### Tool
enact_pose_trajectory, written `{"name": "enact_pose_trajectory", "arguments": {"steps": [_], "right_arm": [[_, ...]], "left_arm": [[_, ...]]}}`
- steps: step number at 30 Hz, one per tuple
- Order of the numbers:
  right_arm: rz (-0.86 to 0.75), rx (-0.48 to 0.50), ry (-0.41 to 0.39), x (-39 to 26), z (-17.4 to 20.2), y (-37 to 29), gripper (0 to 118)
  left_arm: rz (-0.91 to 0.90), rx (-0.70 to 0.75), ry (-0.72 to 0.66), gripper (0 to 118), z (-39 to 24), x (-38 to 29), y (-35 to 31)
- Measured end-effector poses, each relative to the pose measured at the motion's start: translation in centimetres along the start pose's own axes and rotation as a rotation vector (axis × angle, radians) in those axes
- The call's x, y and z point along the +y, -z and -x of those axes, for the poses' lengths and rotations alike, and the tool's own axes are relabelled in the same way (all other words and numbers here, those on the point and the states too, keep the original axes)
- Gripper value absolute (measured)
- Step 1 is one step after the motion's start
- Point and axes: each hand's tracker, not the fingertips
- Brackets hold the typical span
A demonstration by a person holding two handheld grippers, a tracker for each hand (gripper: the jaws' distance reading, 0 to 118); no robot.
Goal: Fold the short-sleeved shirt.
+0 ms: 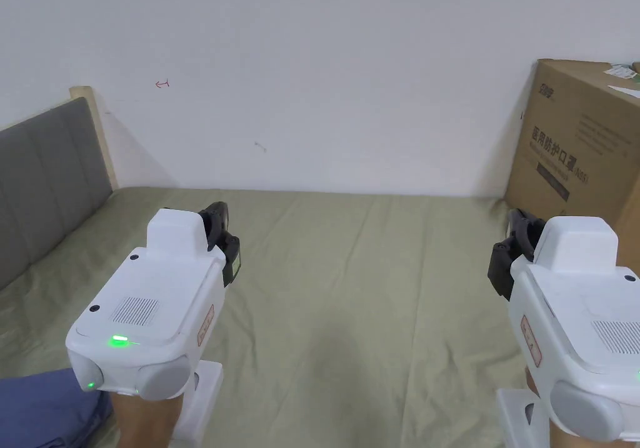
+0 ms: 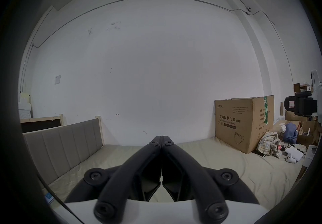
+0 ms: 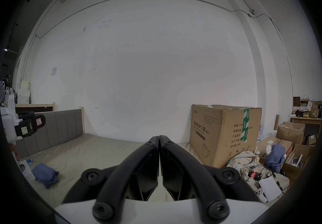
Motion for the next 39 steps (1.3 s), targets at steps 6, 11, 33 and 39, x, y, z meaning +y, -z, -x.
{"name": "enact_pose_trajectory", "arguments": {"steps": [6, 11, 33, 39], "right_arm": [[-0.002, 0.0, -0.005, 0.1, 0.23, -0.03, 0], [-0.002, 0.001, -0.01, 0.12, 0.35, 0.03, 0], [0.007, 0.001, -0.02, -0.12, 0.48, 0.46, 0], [0.008, 0.0, -0.021, -0.16, 0.43, 0.6, 0]], "left_arm": [[0.017, -0.005, 0.0, 0, 0.08, -0.25, -0.04], [0.02, -0.006, -0.001, 0, 0.19, -0.42, 0.06], [0.022, 0.001, -0.006, 0, 0.59, -0.4, 0.51], [0.022, 0.002, -0.008, 0, 0.66, -0.44, 0.69]]}}
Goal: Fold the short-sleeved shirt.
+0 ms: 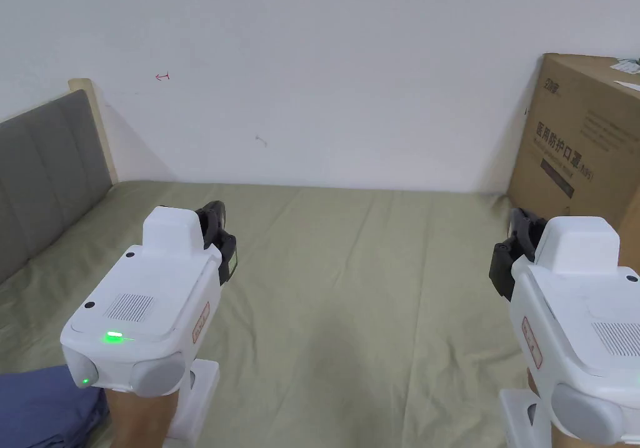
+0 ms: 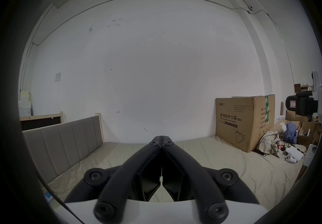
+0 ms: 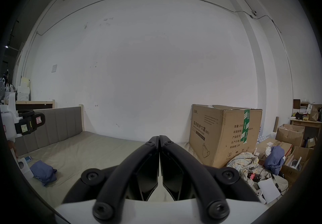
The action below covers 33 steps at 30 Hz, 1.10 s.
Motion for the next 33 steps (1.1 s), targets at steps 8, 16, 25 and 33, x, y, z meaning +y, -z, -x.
{"name": "enact_pose_trajectory", "arguments": {"steps": [8, 16, 25, 33], "right_arm": [[-0.001, 0.001, -0.003, 0.0, -0.02, 0.15, 0], [-0.002, -0.004, -0.006, 0.06, -0.09, 0.02, 0], [-0.001, -0.002, -0.003, 0.02, -0.17, 0.01, 0], [0.002, 0.0, -0.005, -0.05, -0.06, 0.02, 0]], "left_arm": [[0.002, -0.001, -0.001, 0, -0.03, -0.17, 0.16], [0.003, -0.004, 0.002, 0, -0.21, -0.19, 0.26], [0.008, -0.002, -0.004, 0, -0.27, -0.27, 0.14], [0.013, -0.01, -0.01, 0, -0.28, -0.37, 0.08]]}}
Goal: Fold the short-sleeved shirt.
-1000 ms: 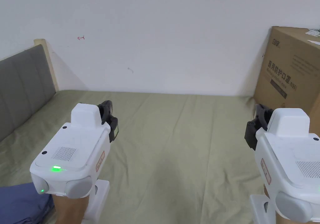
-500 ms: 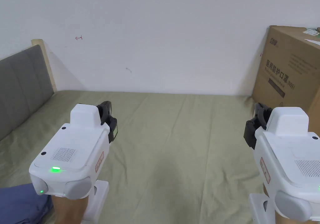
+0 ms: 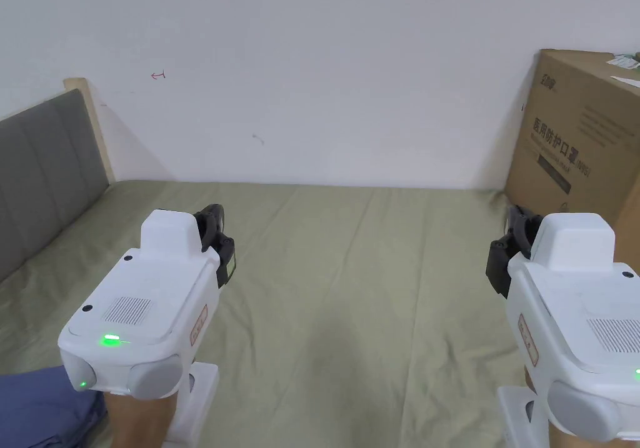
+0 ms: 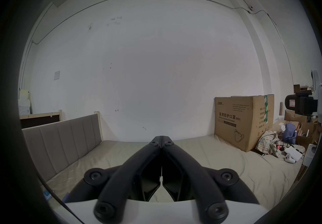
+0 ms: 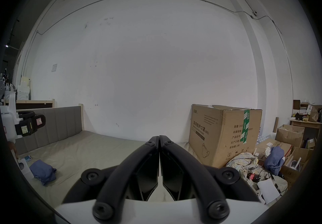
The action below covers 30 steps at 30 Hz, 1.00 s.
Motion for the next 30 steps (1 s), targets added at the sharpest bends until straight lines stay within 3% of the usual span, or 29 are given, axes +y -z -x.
{"name": "enact_pose_trajectory", "arguments": {"steps": [4, 6, 8, 9, 11, 30], "right_arm": [[0.008, -0.006, 0.007, -0.04, 0.0, 0.03, 5], [0.013, -0.01, 0.013, -0.03, -0.07, 0.0, 42], [0.029, 0.003, 0.017, 0.04, -0.18, 0.07, 91], [0.029, 0.005, 0.02, 0.02, -0.2, 0.06, 102], [0.022, -0.005, 0.016, -0.07, -0.08, -0.07, 113], [0.006, -0.029, 0.011, 0.0, -0.03, -0.55, 118]], "left_arm": [[-0.022, 0.009, -0.014, 7, 0.06, -0.06, -0.2], [-0.022, 0.011, -0.023, 38, 0.1, 0.04, -0.26], [-0.006, 0.018, -0.02, 84, 0.08, 0.19, -0.03], [0.002, 0.024, -0.017, 99, 0.04, 0.23, 0.09], [-0.012, 0.037, -0.01, 116, -0.03, -0.05, 0.01], [-0.021, 0.053, -0.001, 118, 0.07, -0.28, -0.52]]}}
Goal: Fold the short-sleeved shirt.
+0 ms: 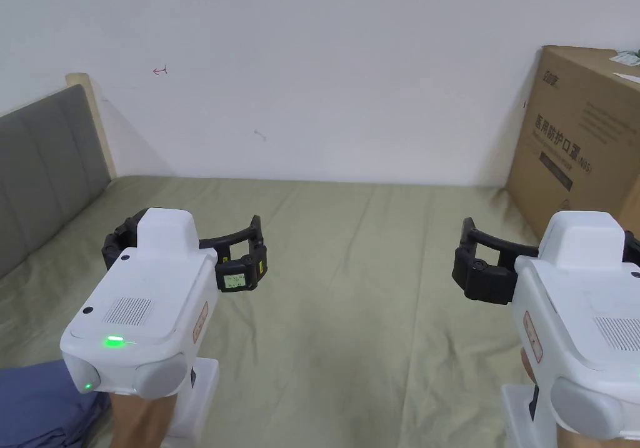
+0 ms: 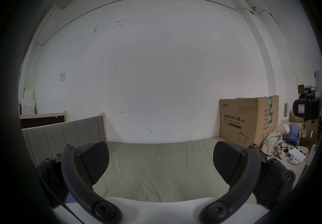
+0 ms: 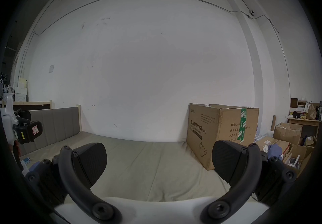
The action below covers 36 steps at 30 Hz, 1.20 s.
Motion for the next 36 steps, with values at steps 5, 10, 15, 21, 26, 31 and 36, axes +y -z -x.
{"name": "enact_pose_trajectory", "arguments": {"steps": [5, 10, 15, 21, 26, 31, 36], "right_arm": [[-0.003, 0.0, 0.001, 0.06, 0.07, -0.13, 118], [-0.004, 0.001, 0.002, 0.08, 0.18, -0.19, 118], [-0.003, -0.001, -0.003, 0.06, 0.32, -0.21, 118], [-0.007, -0.002, -0.007, -0.01, 0.35, -0.22, 118], [-0.004, 0.001, -0.005, -0.05, 0.33, -0.11, 118], [-0.003, 0.002, -0.006, -0.09, 0.28, -0.16, 118], [-0.002, 0.002, -0.007, -0.11, 0.24, -0.19, 118]], "left_arm": [[-0.002, 0.002, 0.006, 118, 0.01, 0.0, -0.17], [-0.004, 0.003, 0.004, 118, 0.07, -0.03, -0.24], [-0.005, 0.006, -0.002, 118, 0.23, -0.06, -0.29], [-0.005, 0.01, -0.008, 118, 0.48, -0.11, -0.31], [-0.004, 0.01, -0.01, 118, 0.53, -0.15, -0.34], [-0.001, 0.005, -0.011, 118, 0.58, -0.17, -0.44], [-0.002, 0.01, -0.01, 118, 0.6, -0.28, -0.46]]}}
